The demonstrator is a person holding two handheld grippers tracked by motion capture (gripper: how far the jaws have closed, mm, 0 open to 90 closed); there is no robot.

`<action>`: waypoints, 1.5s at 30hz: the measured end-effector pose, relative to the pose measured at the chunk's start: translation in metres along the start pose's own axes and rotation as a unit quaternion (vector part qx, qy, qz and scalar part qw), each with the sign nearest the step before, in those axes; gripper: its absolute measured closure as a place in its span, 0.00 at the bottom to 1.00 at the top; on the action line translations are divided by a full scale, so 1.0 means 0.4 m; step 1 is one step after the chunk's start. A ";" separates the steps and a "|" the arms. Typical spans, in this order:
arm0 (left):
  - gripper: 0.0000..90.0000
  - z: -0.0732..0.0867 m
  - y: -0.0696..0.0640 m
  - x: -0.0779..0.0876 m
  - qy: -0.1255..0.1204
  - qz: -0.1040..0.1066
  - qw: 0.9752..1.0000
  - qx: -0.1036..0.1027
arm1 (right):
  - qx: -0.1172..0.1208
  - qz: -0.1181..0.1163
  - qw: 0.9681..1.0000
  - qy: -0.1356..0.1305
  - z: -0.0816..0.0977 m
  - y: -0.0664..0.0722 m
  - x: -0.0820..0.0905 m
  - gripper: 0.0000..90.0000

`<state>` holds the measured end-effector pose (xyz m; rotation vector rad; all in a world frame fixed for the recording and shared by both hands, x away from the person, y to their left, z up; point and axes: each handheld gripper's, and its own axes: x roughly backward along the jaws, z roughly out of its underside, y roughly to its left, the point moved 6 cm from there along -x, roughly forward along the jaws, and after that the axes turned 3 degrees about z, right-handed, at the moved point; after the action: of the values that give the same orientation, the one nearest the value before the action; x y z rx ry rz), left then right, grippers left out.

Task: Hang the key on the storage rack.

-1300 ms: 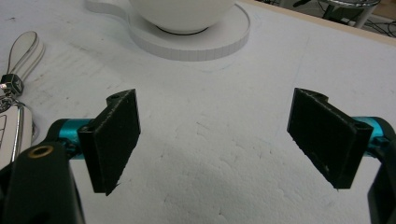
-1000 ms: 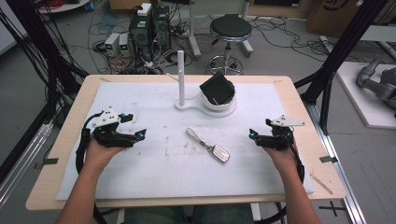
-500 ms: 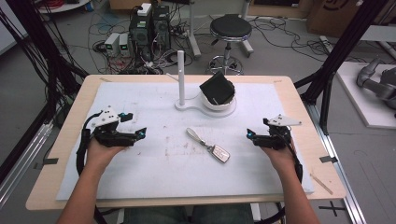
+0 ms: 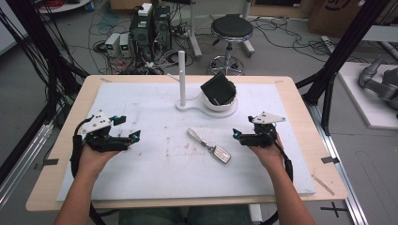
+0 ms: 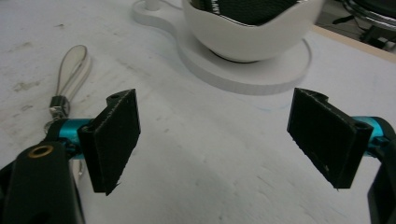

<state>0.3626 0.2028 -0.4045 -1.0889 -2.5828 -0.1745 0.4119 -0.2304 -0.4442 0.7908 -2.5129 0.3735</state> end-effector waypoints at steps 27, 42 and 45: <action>0.21 0.030 -0.003 0.040 0.007 -0.009 1.000 0.001 | 0.055 -0.115 0.988 0.092 -0.013 0.226 -0.170 0.28; 0.21 0.040 0.000 0.052 0.012 -0.013 1.000 0.005 | 0.118 -0.152 0.973 0.125 -0.014 0.265 -0.168 0.92; 0.21 0.039 -0.002 0.051 0.013 -0.013 1.000 0.006 | 0.115 -0.148 0.974 0.123 -0.019 0.262 -0.164 0.92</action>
<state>0.3447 0.2195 -0.4122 -1.0437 -2.5727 -0.1778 0.3996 -0.1136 -0.4831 1.1184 -2.1058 0.6231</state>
